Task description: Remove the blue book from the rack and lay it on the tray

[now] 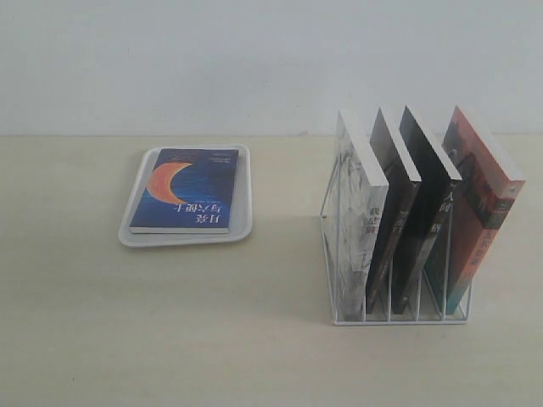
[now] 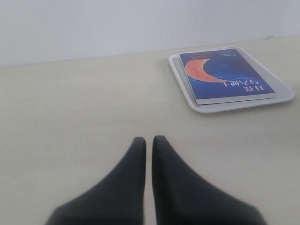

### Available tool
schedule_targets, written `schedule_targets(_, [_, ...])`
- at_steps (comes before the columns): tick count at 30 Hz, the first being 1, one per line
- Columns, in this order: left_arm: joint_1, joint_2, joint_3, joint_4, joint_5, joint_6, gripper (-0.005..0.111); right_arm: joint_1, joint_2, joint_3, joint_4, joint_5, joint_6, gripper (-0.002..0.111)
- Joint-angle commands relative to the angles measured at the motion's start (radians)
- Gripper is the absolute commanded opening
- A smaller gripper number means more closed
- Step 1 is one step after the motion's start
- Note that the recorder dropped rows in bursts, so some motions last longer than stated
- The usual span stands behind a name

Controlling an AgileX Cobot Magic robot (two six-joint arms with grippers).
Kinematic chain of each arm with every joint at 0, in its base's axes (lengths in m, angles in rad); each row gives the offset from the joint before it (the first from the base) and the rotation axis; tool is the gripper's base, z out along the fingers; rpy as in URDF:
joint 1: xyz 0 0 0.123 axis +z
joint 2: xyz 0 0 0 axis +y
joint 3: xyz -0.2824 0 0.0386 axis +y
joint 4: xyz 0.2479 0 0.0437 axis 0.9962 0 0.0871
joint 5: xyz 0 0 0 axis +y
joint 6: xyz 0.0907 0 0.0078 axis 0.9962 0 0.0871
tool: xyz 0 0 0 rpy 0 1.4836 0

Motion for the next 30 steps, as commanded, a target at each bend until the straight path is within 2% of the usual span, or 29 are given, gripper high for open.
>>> schedule_targets(1, [0.002,-0.003,-0.003,-0.002,-0.016,0.004,0.005,-0.006,-0.005,0.005,-0.11,-0.001,0.078,0.0])
schedule_targets(9, [0.002,-0.003,-0.003,-0.002,-0.016,0.004,0.005,-0.006,-0.005,0.005,-0.13,-0.001,0.159,0.0])
schedule_targets(30, [0.002,-0.003,-0.003,-0.002,-0.016,0.004,0.005,0.003,-0.005,0.005,-0.13,-0.003,0.159,0.0])
